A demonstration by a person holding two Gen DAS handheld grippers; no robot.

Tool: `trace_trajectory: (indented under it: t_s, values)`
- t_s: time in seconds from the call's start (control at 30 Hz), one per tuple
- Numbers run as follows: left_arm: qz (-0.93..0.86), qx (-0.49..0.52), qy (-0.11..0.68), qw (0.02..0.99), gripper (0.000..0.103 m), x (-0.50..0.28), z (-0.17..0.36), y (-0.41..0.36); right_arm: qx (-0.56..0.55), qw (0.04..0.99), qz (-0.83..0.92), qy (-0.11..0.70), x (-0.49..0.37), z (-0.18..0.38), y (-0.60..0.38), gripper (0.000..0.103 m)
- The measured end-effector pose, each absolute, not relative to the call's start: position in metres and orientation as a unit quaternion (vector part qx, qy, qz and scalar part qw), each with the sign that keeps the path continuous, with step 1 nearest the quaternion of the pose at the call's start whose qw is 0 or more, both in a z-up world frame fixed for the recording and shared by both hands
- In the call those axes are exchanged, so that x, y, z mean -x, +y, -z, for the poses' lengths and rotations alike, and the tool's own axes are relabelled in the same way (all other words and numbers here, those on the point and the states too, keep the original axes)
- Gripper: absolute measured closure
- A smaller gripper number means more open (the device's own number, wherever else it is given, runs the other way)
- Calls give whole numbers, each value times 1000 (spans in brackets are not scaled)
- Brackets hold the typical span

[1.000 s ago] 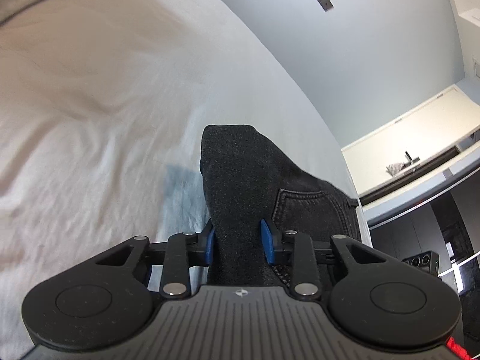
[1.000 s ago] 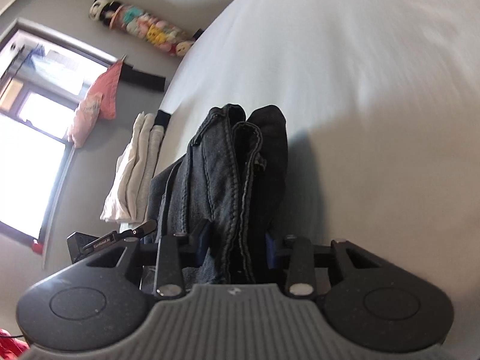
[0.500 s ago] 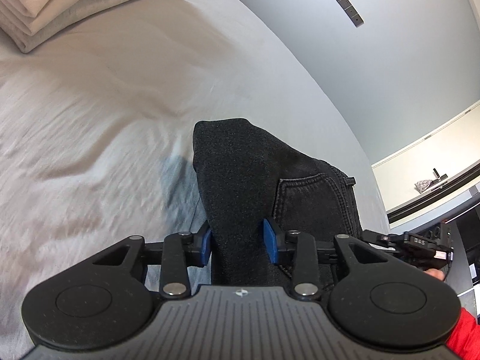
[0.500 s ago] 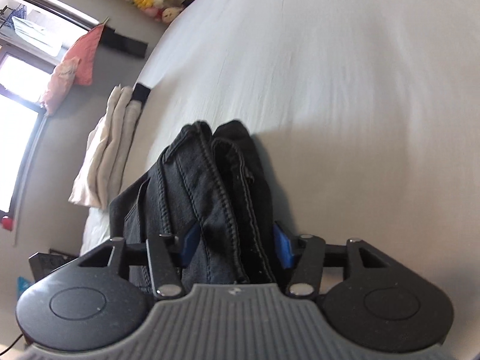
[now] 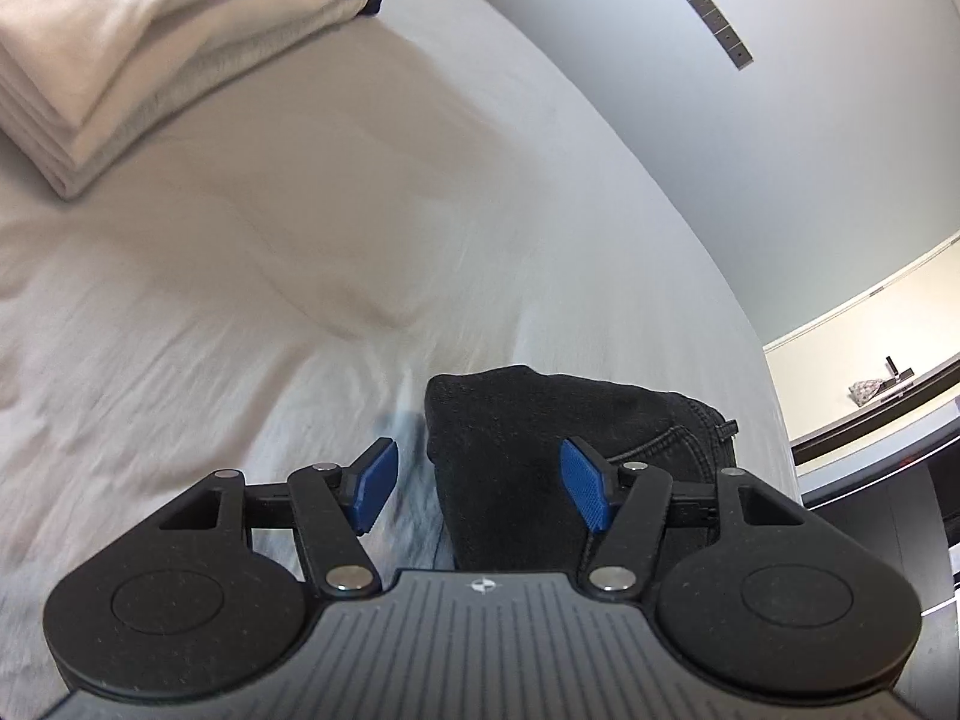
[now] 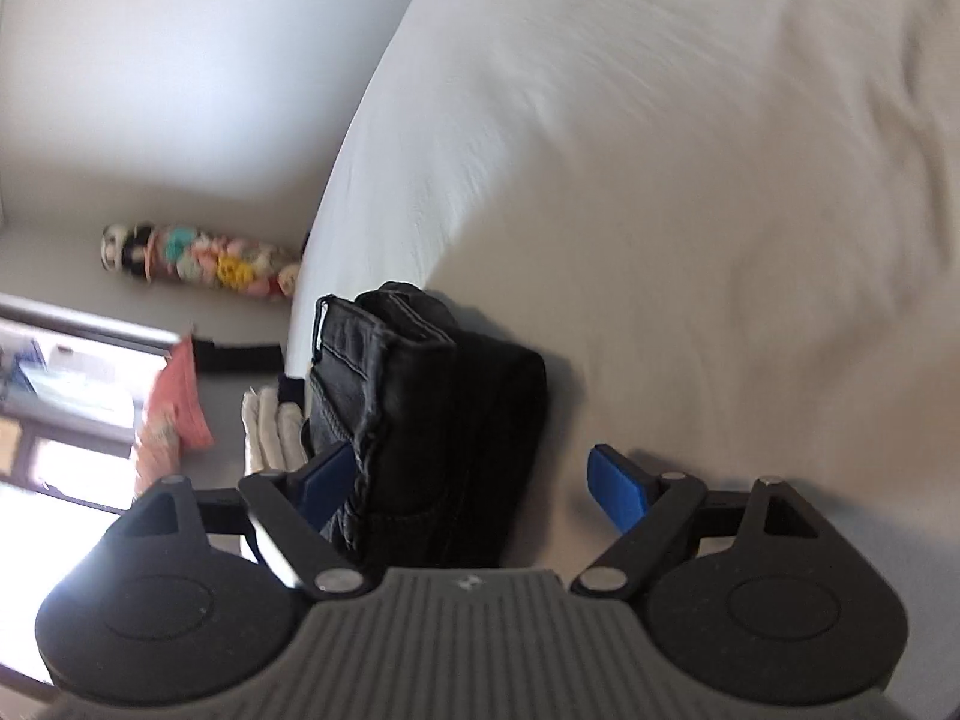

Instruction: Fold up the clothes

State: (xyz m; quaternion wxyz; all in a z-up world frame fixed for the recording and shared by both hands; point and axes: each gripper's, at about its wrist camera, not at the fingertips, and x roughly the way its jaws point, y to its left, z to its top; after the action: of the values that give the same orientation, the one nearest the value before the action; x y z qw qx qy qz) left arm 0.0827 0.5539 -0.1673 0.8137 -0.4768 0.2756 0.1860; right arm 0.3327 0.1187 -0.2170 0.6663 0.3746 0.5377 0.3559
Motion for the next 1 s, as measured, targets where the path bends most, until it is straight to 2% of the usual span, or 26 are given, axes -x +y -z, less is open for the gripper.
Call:
trace_trajectory:
  t_s: [0.17,0.37,0.63,0.83,1.0]
  values:
    - [-173,504,271,802,32,-90,184,563,-415,666,-337,519,-332,228,129,17]
    - [-161,487,288,809,32,-112,184,564,-420,664,-338,518,-343,236,141,27]
    - [-183,452,292,823,39,-116,184,549,-397,673,-343,521,-351,240,158,35]
    - [-176,454,276,828,52,-106,187,548,-379,689,-338,517,-347,235,162,51]
    - [-165,463,256,833,69,-96,183,550,-361,700,-348,508,-344,219,163,64]
